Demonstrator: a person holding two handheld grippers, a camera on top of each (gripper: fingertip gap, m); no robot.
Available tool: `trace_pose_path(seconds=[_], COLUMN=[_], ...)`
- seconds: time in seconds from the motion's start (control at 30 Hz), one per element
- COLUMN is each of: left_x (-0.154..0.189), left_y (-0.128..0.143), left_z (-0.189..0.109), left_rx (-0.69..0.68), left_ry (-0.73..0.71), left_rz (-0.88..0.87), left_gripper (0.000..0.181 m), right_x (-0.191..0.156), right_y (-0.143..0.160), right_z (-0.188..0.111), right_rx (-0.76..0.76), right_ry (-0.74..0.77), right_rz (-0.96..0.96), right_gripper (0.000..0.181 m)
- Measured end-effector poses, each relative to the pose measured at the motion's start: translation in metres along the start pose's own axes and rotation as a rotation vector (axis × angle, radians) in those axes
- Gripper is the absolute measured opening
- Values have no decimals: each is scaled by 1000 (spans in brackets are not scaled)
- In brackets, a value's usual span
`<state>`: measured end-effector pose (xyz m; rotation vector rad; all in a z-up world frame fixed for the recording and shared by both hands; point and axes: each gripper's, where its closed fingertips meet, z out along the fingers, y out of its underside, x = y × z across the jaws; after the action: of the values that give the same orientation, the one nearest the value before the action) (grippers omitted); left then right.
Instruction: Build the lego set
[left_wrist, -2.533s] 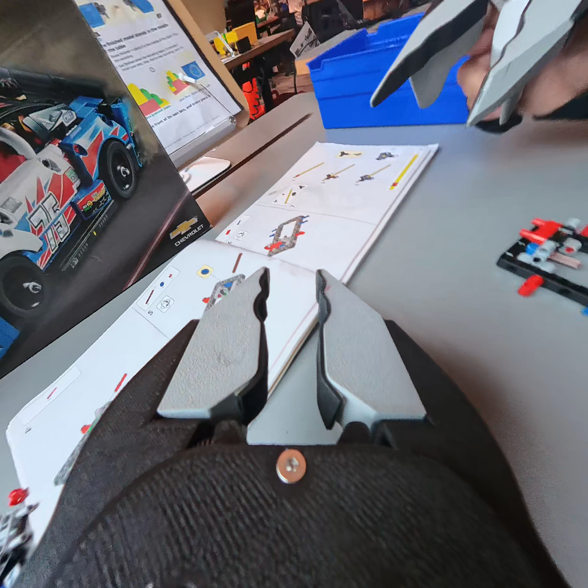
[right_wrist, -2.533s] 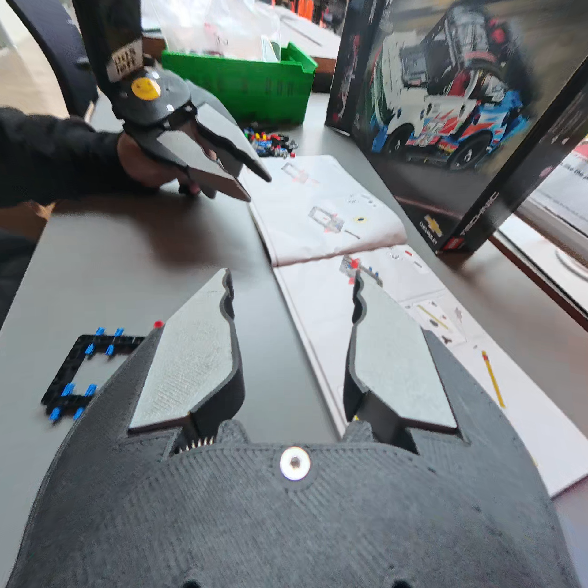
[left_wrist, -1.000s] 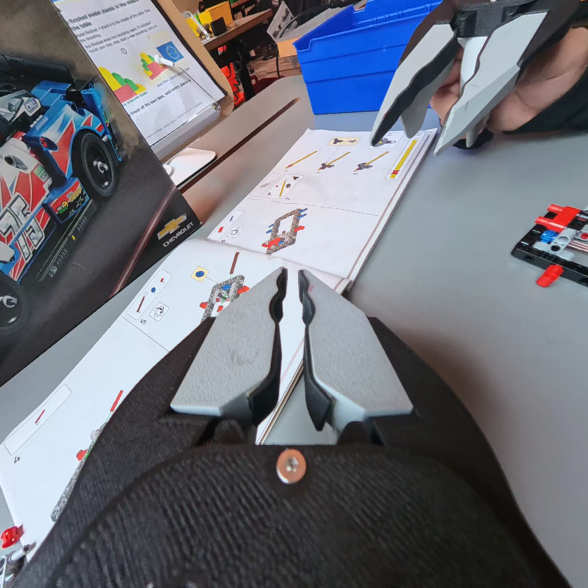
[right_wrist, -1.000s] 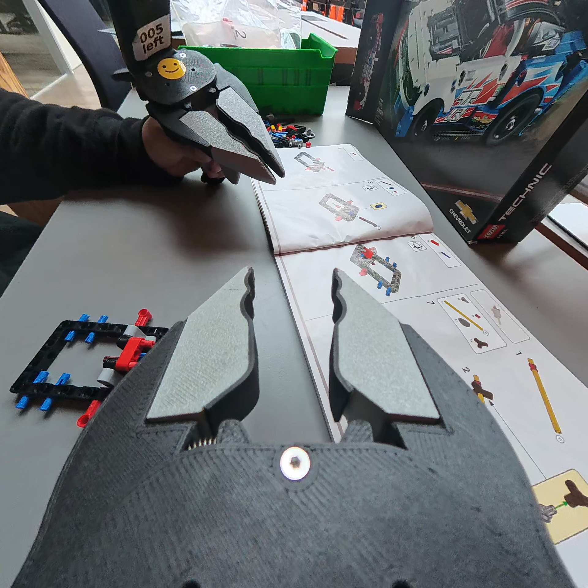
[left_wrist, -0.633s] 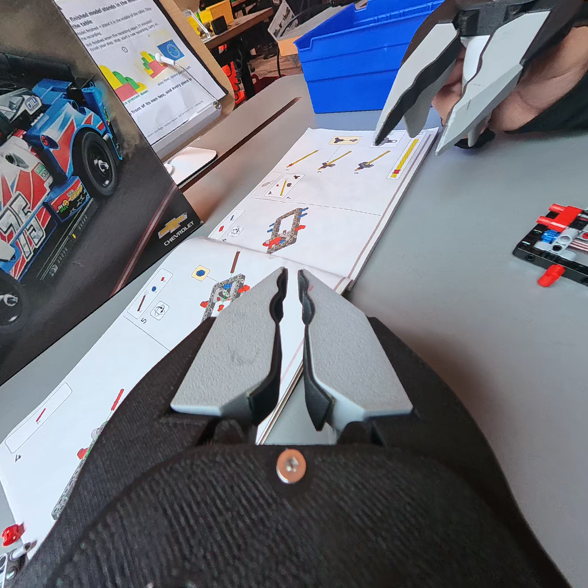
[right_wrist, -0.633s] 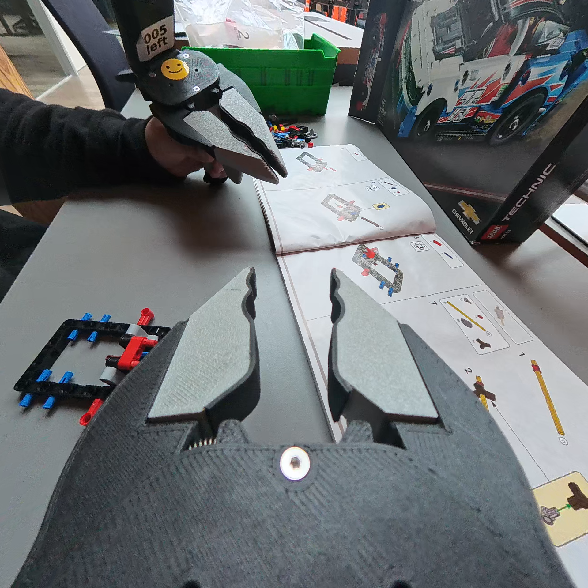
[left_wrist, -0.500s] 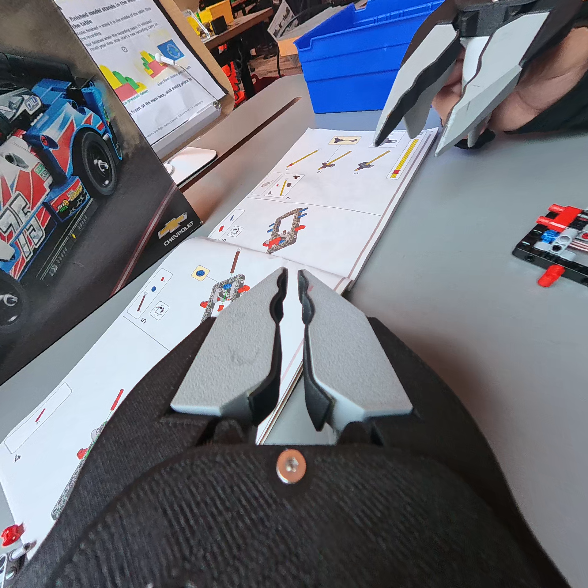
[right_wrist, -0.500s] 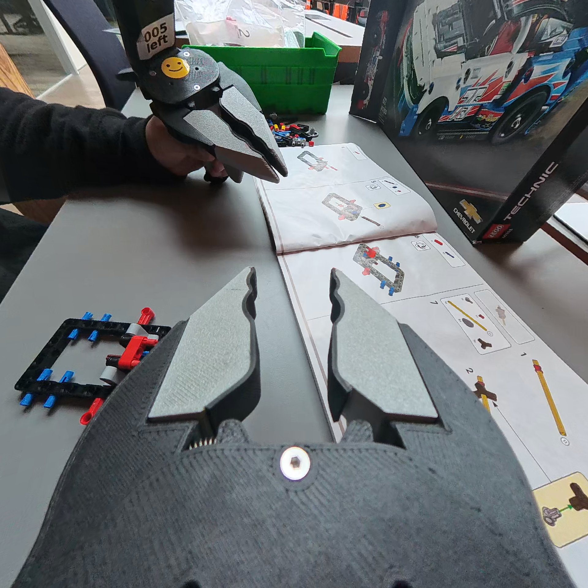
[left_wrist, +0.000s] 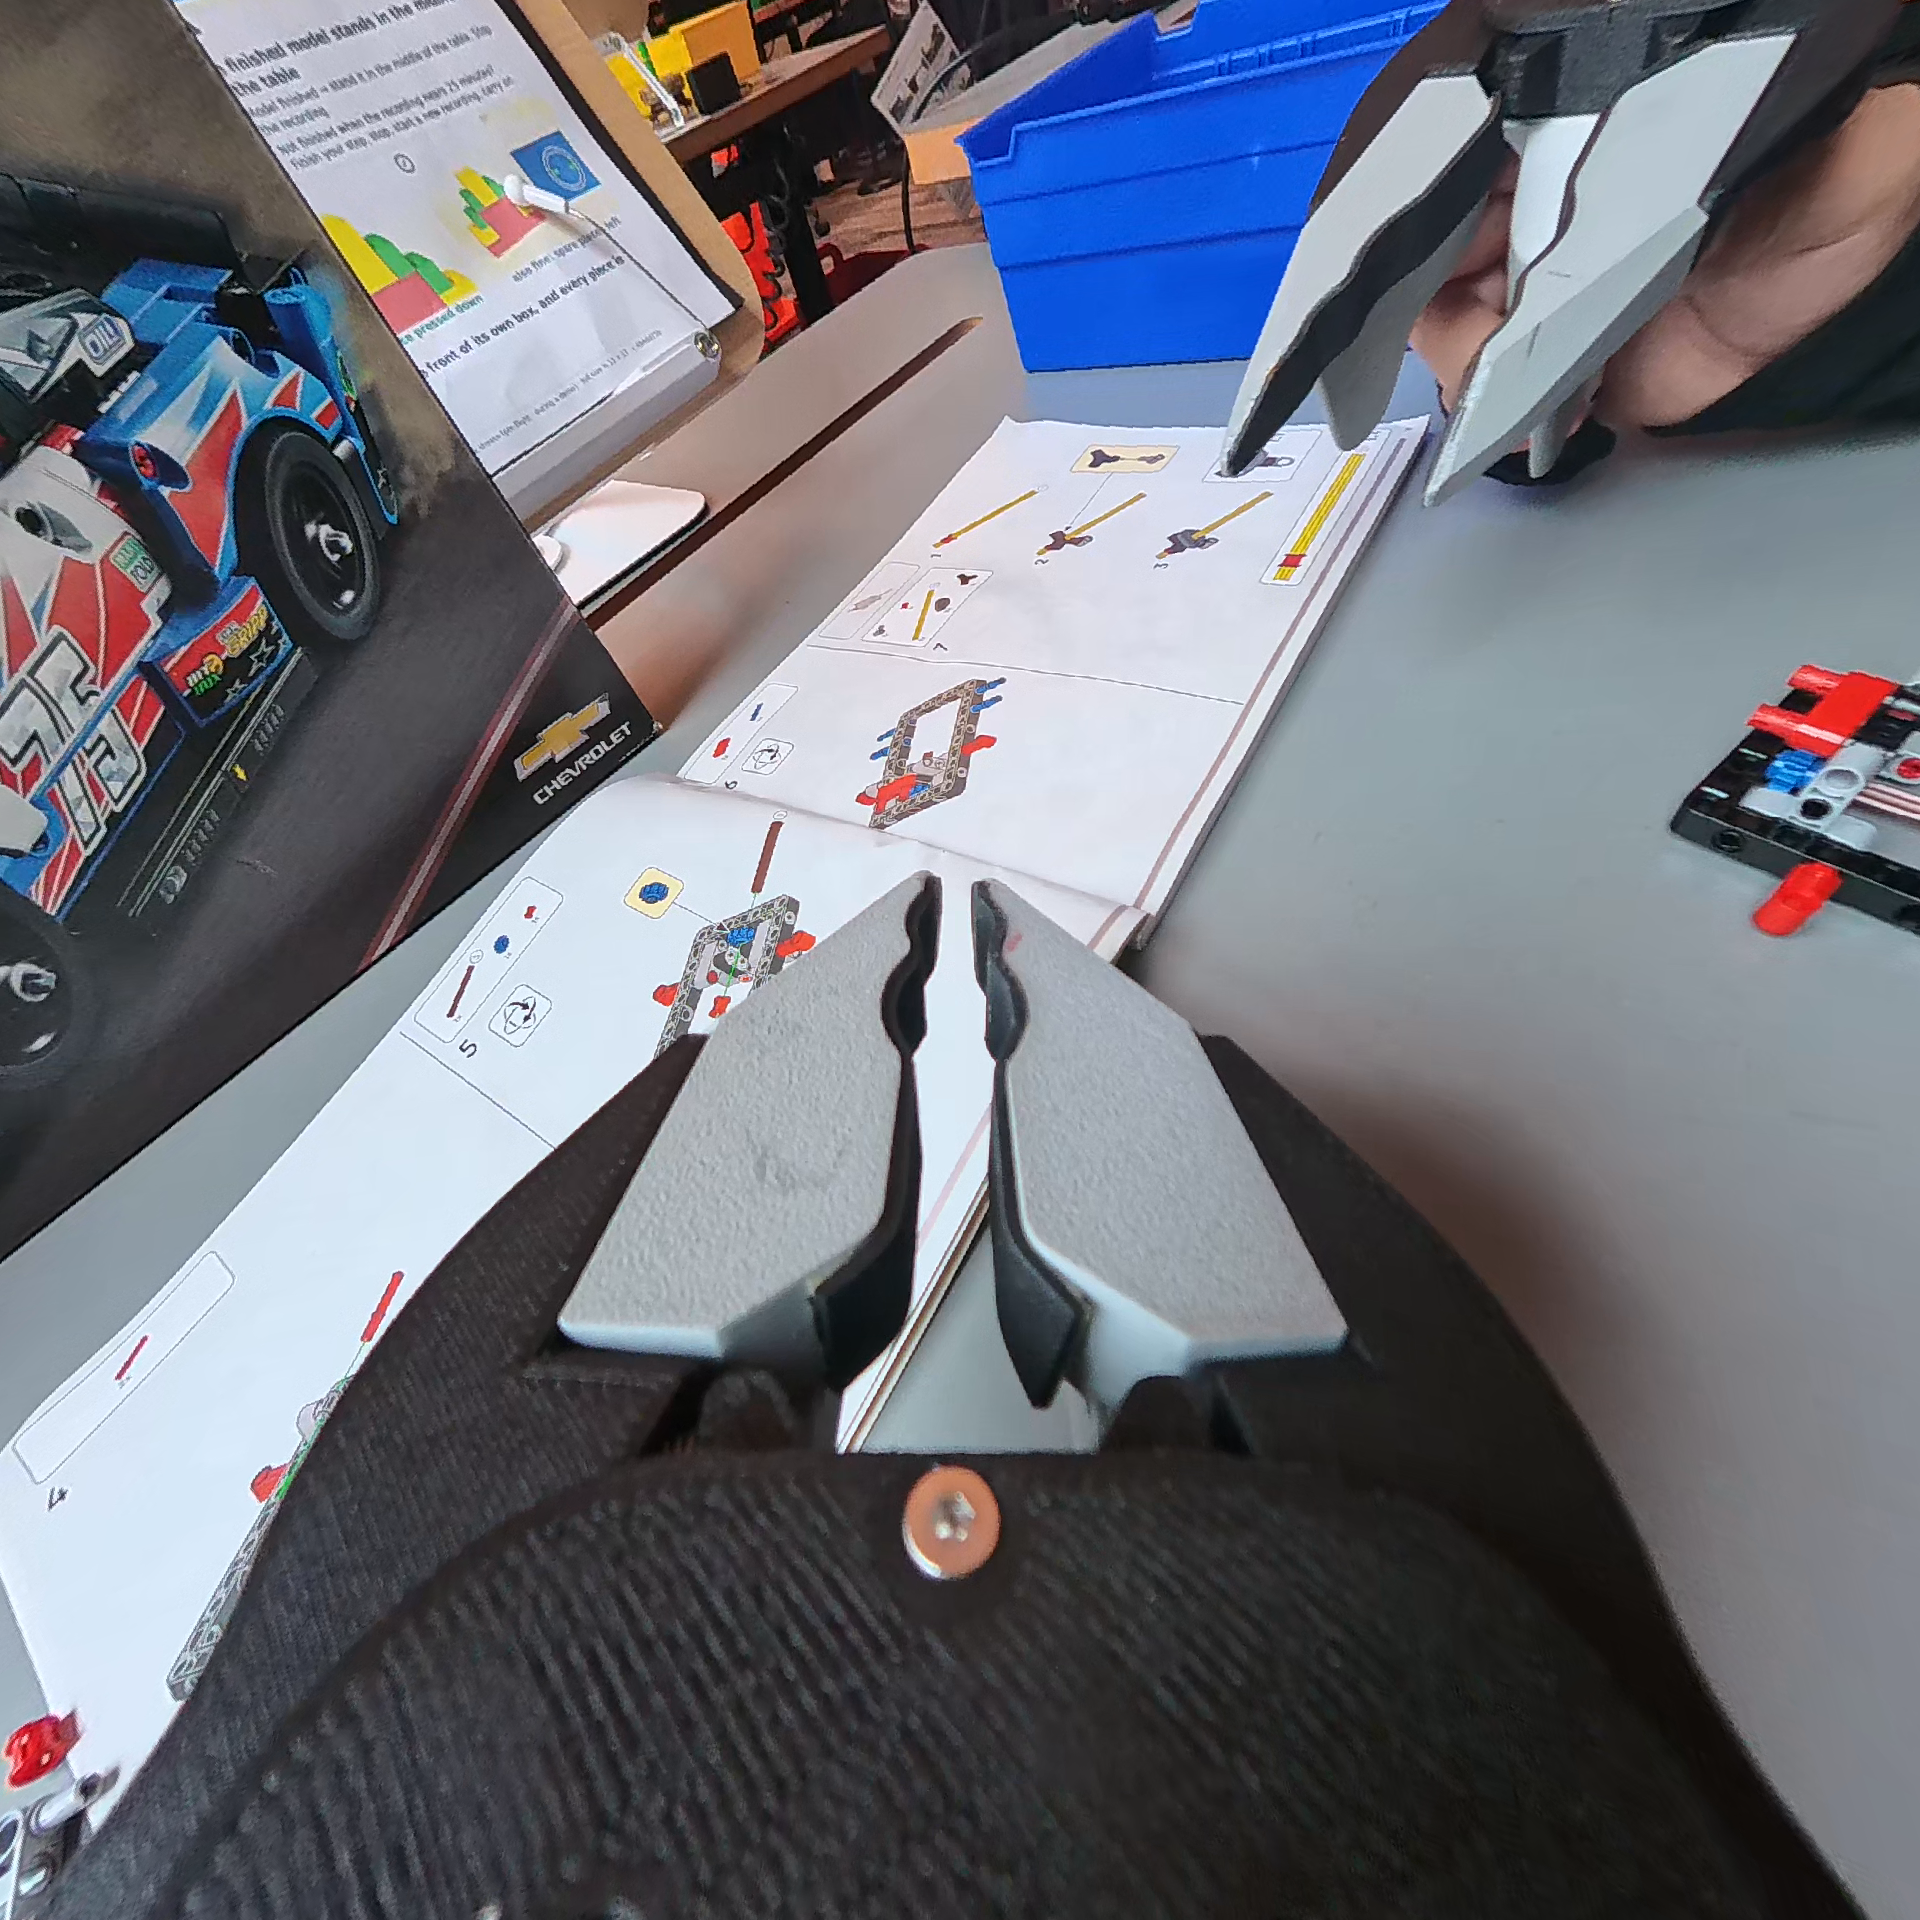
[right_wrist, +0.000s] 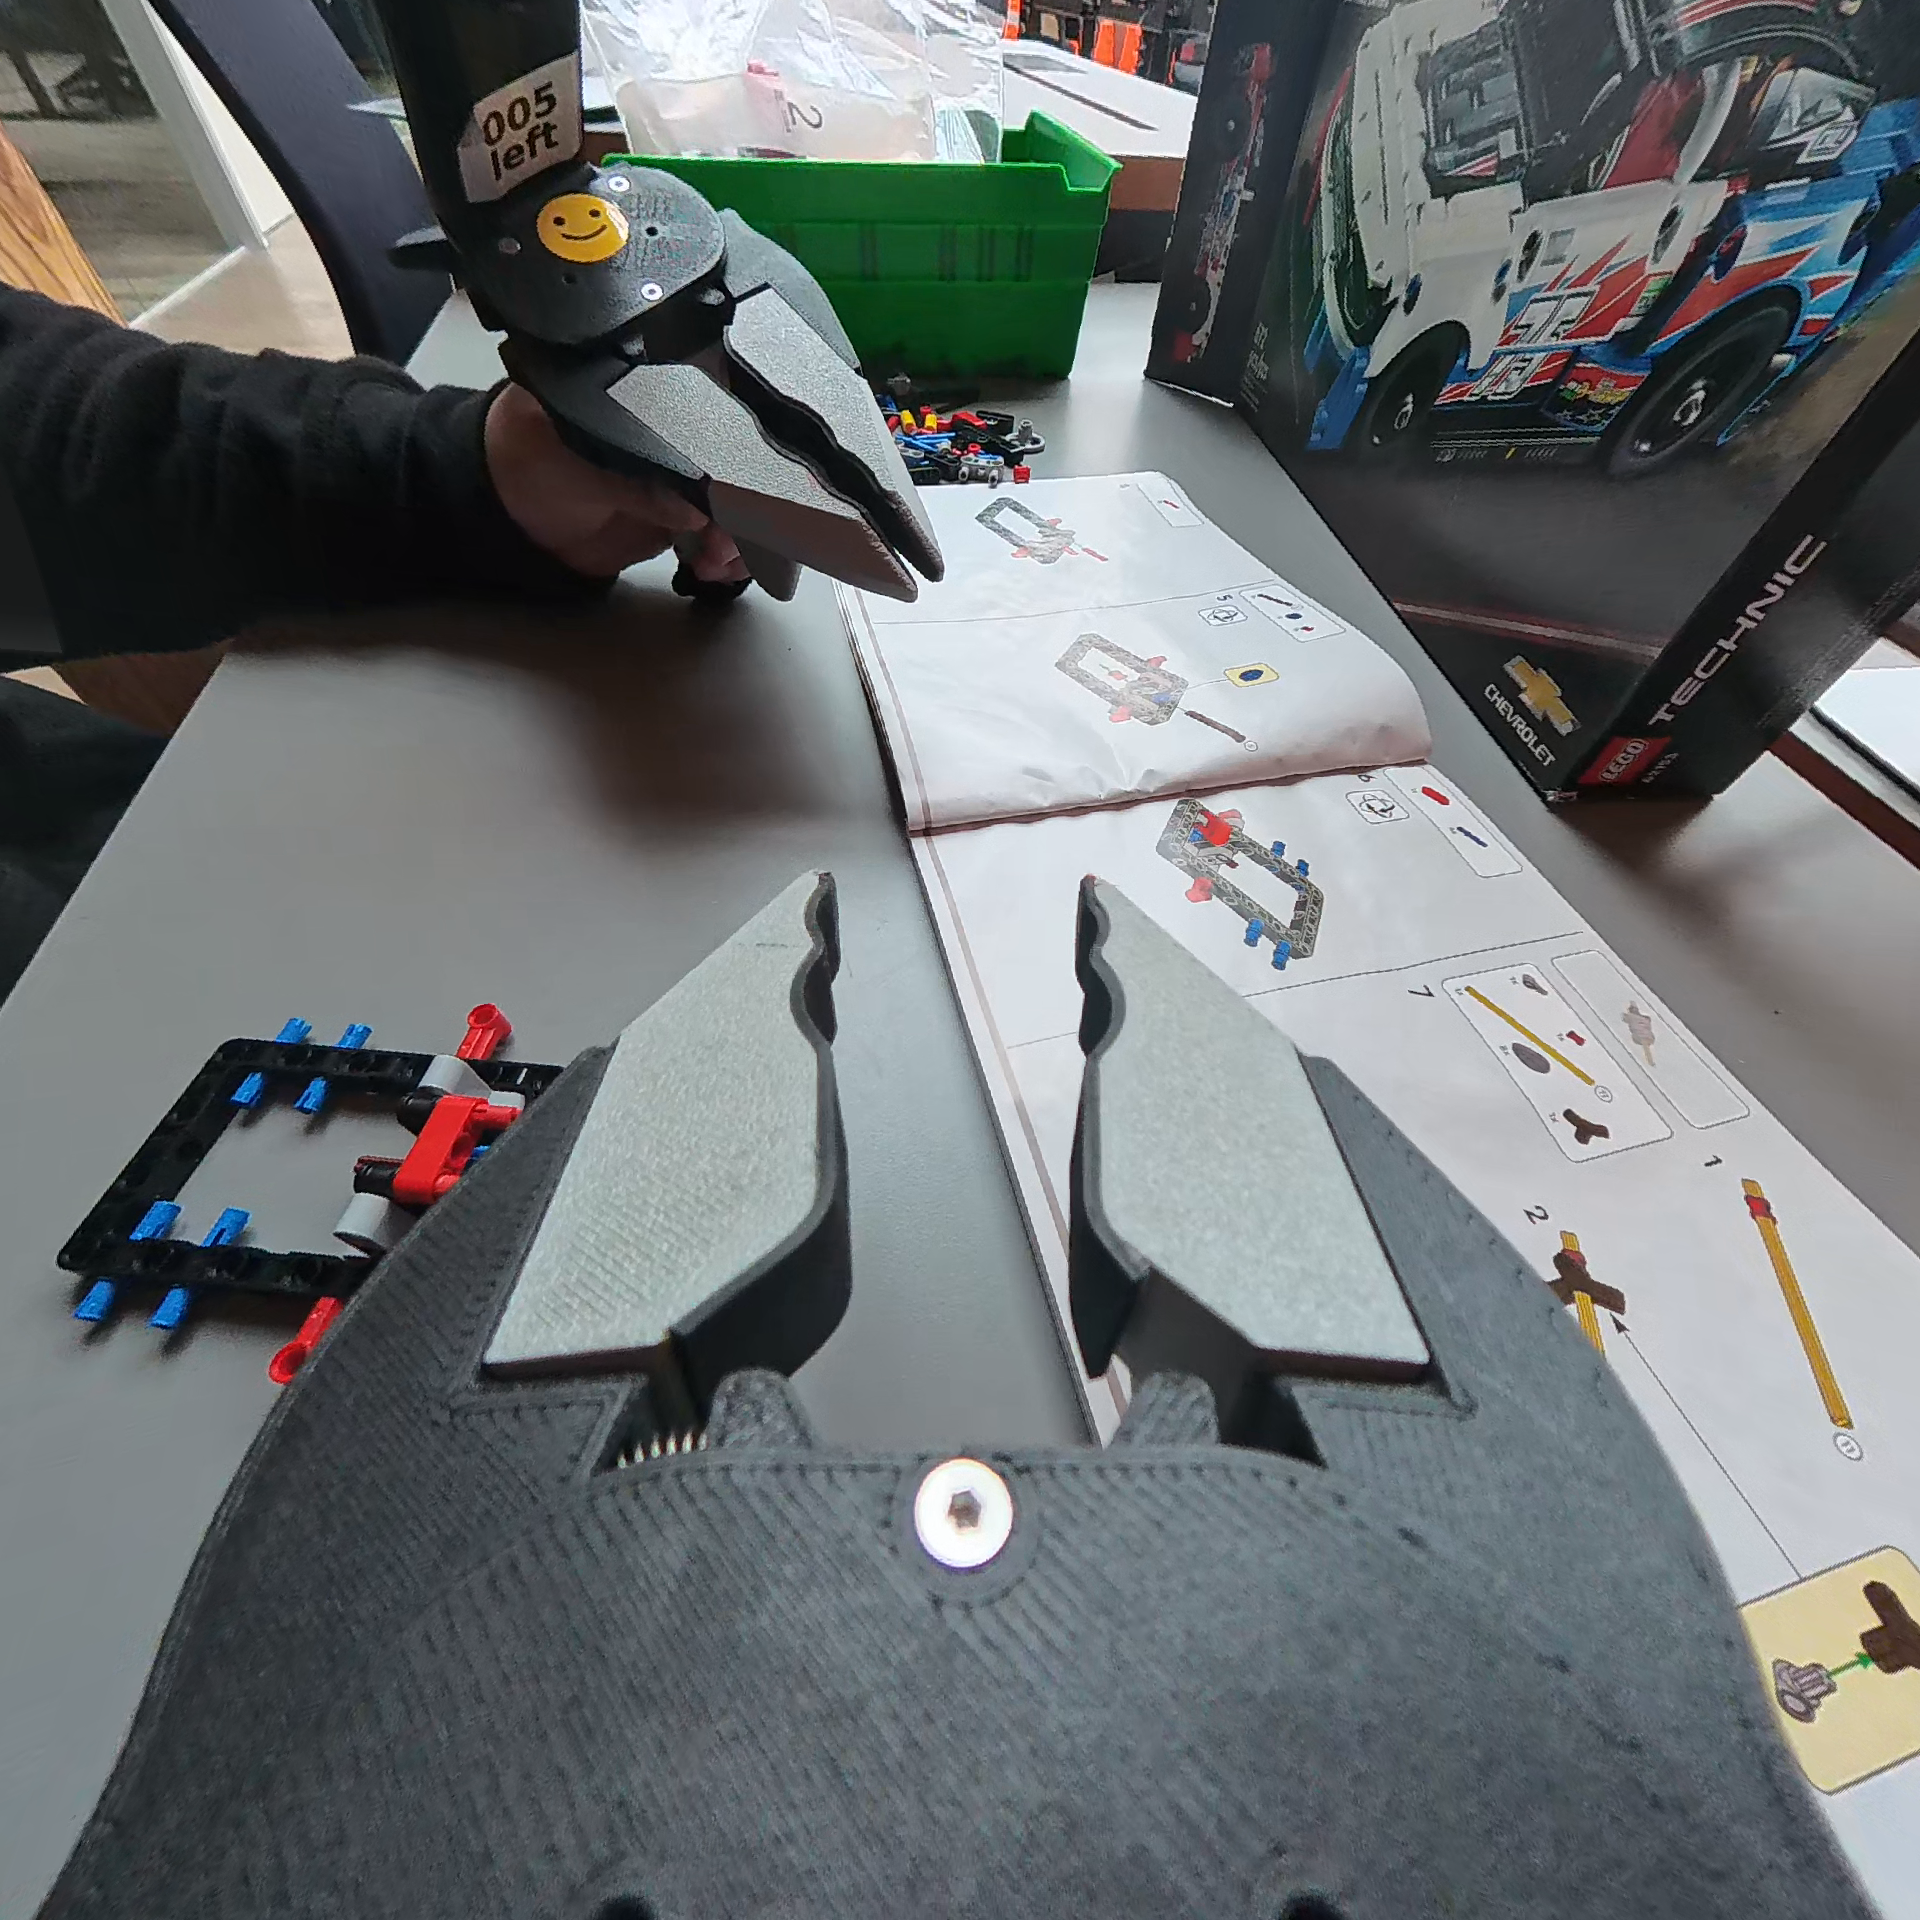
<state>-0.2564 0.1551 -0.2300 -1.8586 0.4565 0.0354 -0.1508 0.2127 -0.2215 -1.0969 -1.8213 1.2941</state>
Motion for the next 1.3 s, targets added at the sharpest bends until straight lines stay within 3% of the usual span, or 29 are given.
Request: trace_pose_path(seconds=[0.2, 0.4, 0.63, 0.97, 1.17, 1.3], left_x=[0, -1, -2, -6, -7, -9], left_y=[0, -1, 0, 4, 5, 7], left_z=[0, -1, -3, -9, -11, -14], left_rx=[0, 8, 6, -10, -19, -24], left_ry=[2, 5, -7, -73, -96, -108], left_rz=[-1, -13, -4, 15, 30, 16], left_gripper=[4, 3, 4, 3, 2, 2], right_x=[-6, -58, -86, -121, -165, -142], right_y=[1, 22, 34, 61, 71, 59], right_z=[-1, -13, -20, -41, -50, -47], right_rx=[-12, -162, -216, -307, -382, -320], right_ry=[-34, -272, -286, -198, -273, -125], right_rz=[-5, -22, -5, 26, 8, -38], right_gripper=[44, 47, 59, 52, 49, 44])
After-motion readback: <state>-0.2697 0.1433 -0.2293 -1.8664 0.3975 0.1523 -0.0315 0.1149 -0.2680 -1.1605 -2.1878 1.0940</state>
